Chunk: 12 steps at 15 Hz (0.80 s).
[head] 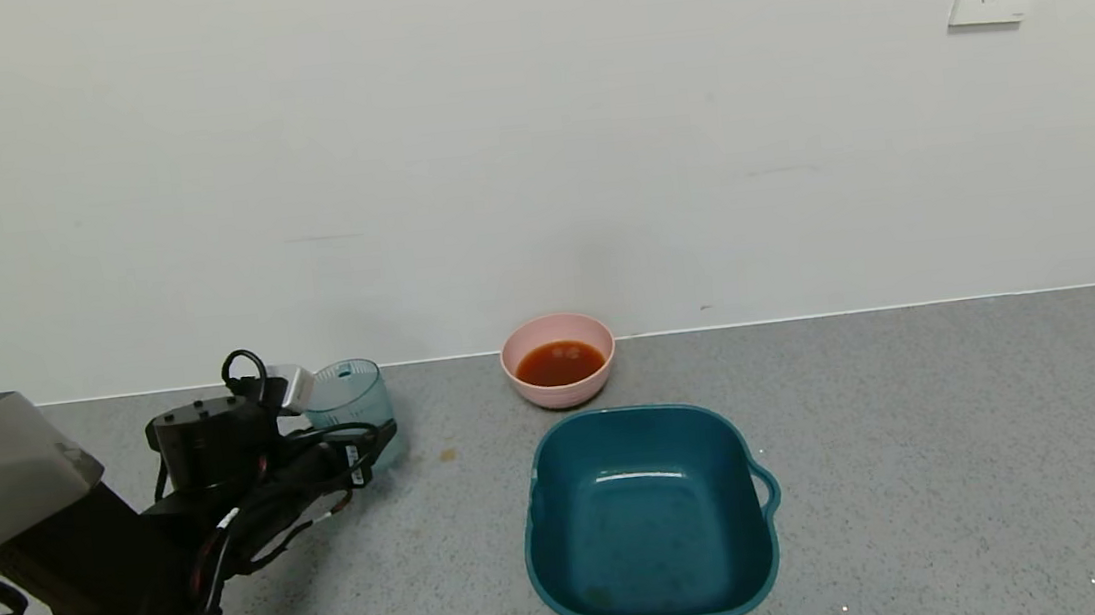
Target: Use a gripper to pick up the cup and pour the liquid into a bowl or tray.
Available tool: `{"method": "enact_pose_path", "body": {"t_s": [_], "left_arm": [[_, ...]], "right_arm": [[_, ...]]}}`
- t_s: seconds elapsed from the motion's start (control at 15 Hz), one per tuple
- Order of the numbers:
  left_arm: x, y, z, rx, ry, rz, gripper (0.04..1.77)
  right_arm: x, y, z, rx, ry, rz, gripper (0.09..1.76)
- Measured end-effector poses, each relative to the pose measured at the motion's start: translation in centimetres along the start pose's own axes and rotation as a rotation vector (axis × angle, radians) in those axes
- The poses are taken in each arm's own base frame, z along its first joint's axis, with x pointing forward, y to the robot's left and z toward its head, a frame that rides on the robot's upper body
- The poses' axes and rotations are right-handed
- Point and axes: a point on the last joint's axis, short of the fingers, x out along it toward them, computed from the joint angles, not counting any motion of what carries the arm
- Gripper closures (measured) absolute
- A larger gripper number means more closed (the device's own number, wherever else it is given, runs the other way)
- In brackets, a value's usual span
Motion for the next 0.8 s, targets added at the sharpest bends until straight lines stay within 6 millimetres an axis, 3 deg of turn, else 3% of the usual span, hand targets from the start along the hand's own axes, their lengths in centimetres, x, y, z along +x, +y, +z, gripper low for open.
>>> {"method": "enact_pose_path", "body": {"t_s": [0.8], "left_arm": [[0.39, -0.26, -1.00, 0.002, 0.028, -0.007, 0.54]], "right_arm": [[0.00, 0.00, -0.02, 0.000, 0.001, 0.002, 0.14]]}}
